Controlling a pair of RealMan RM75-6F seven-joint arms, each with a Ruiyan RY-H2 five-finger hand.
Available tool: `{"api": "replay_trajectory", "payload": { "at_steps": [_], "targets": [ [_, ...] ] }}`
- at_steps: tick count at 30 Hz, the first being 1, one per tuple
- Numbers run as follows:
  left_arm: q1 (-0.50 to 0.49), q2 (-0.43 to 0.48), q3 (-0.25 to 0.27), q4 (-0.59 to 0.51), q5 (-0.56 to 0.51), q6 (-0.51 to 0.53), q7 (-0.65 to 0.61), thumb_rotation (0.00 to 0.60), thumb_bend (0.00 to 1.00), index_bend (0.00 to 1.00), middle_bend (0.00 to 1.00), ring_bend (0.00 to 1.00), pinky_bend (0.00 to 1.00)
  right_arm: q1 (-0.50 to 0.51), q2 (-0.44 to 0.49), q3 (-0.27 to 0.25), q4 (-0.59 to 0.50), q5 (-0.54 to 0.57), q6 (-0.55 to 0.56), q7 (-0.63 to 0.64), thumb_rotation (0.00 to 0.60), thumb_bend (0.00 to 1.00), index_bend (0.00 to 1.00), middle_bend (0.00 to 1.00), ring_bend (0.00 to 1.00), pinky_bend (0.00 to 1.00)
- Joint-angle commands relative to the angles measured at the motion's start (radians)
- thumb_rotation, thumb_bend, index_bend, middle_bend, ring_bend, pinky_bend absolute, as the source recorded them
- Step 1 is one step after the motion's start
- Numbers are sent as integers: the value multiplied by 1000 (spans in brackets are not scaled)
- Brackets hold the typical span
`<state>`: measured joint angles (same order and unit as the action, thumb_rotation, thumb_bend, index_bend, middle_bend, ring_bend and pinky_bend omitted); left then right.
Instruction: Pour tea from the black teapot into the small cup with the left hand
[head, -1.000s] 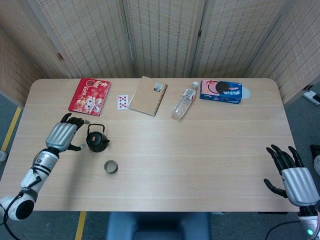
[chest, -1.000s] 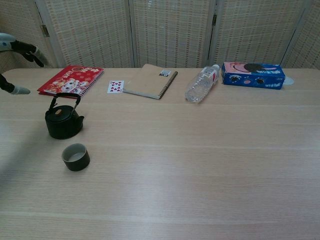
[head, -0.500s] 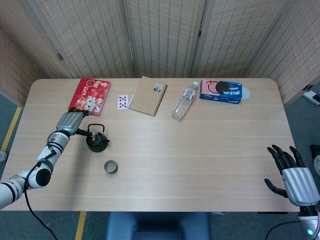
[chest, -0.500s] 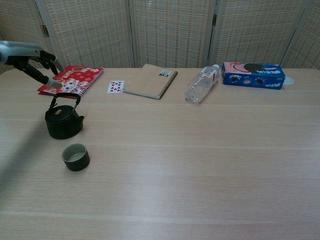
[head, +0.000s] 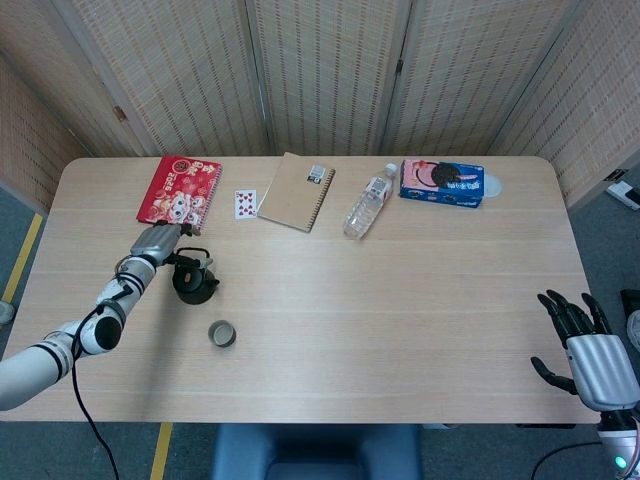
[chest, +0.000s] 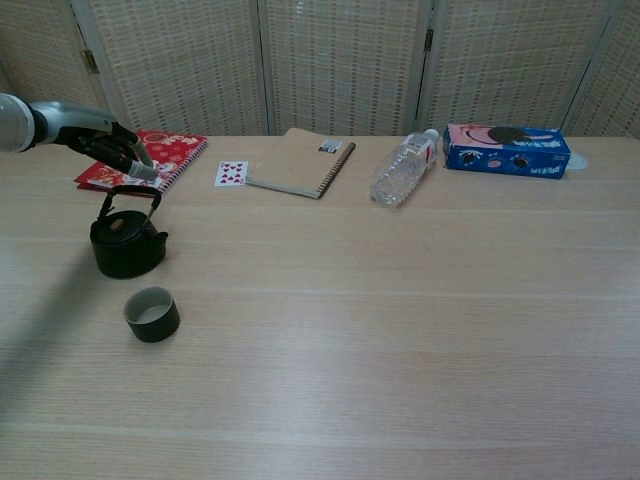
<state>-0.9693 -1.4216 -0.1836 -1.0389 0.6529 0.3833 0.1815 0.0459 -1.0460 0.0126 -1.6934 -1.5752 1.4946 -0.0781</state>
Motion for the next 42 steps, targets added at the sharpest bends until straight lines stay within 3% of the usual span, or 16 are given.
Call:
{"api": "replay_trajectory", "payload": {
  "at_steps": [1,10,19,29,42],
  "targets": [
    [-22,-42,24,60,-10,-32,-24,308,179,269,254,192,0,1,-2,1,3,4,-3,2,561,282,92,122,178,20],
    [-52,-94,62,139,-13,-65,-62,308,179,277,296,215,0,3,-9,3,14,14,-12,12,567,281,99,124,179,20],
    [-49,-67,79,93,15,-50,-94,308,179,330,379,280,0,4,-13,4,28,13,-11,28,570,282,100,124,179,20],
    [3,35,51,-95,121,66,-142,310,182,342,438,343,0,-2,-13,1,32,-2,7,36,580,282,100,124,179,20],
    [144,186,65,-412,378,310,-170,310,184,350,489,397,0,2,-14,2,39,-22,14,53,585,282,99,124,180,20]
  ]
}}
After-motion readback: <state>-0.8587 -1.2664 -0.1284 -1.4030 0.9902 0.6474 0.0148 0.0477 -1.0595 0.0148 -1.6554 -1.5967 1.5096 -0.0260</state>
